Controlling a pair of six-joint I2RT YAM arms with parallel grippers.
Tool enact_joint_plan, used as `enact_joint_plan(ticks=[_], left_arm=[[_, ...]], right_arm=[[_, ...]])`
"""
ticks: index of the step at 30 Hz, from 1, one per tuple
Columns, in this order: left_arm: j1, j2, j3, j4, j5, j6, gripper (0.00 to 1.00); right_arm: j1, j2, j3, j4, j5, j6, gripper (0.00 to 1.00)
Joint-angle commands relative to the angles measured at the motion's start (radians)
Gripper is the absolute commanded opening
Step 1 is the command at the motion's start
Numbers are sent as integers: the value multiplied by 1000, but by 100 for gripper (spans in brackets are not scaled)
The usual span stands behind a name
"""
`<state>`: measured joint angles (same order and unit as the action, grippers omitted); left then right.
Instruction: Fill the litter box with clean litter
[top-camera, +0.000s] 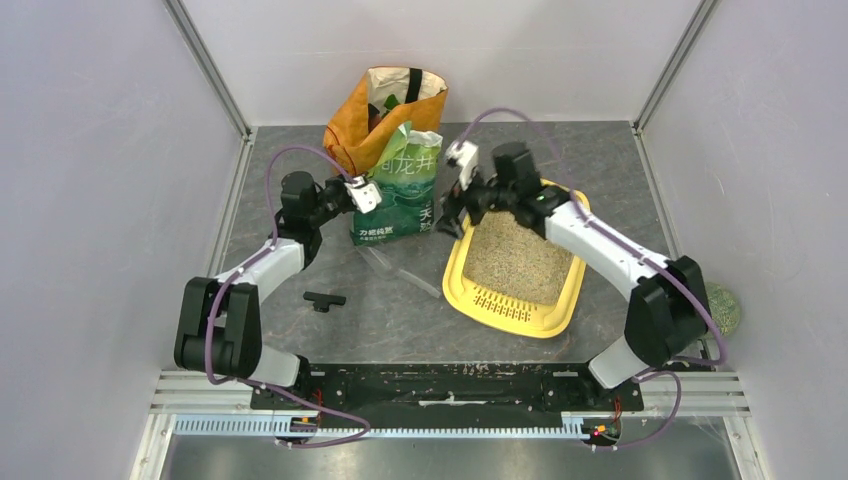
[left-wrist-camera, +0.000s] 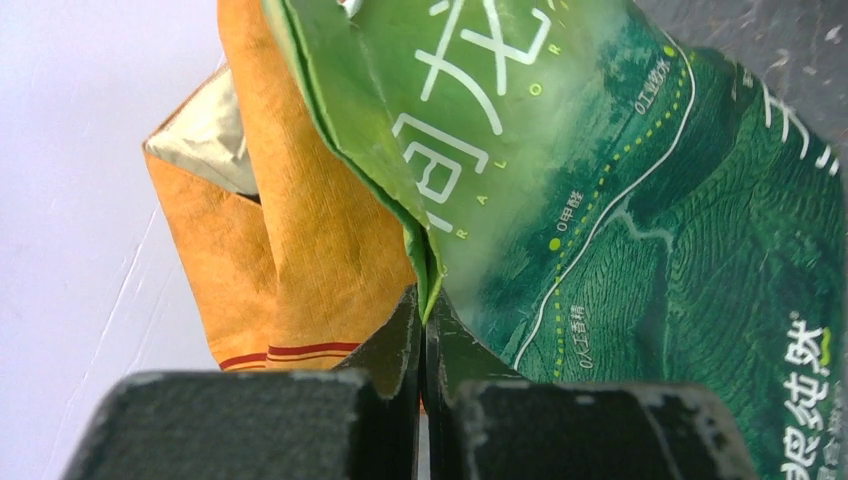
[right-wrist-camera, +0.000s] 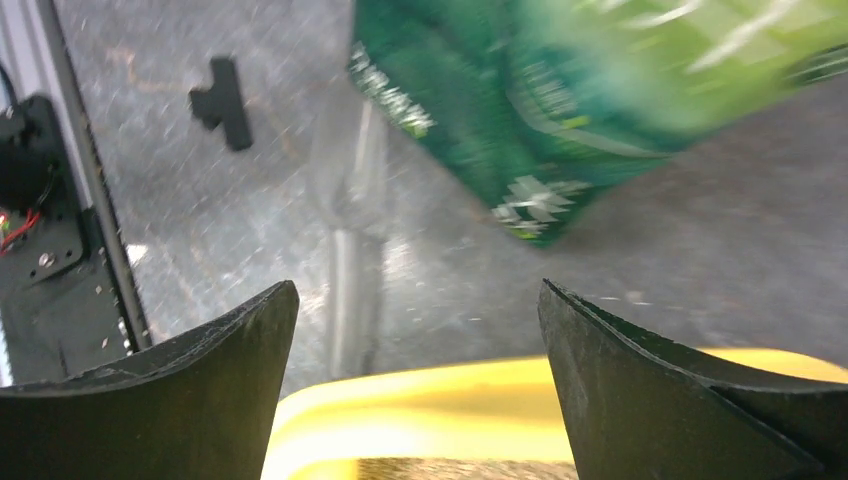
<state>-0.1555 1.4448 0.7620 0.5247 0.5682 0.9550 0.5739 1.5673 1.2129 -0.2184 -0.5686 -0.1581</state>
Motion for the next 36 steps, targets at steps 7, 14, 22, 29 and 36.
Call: enact_joint_plan(ticks=[7, 14, 22, 29, 36], left_arm=[[33, -188, -61, 189, 263, 8, 2], [34, -211, -86, 152, 326, 88, 2], [34, -231, -102, 116, 357, 178, 2], [37, -222, 23, -93, 224, 33, 8], [40, -239, 281, -606, 168, -221, 84]], right_arm=[[-237, 137, 347, -55, -176, -159, 97], [-244, 273, 529, -173, -322, -285, 94], [-243, 399, 596, -159, -298, -264, 84], [-235, 427, 635, -252, -371, -278, 7], [-230, 399, 625, -218, -394, -230, 0]])
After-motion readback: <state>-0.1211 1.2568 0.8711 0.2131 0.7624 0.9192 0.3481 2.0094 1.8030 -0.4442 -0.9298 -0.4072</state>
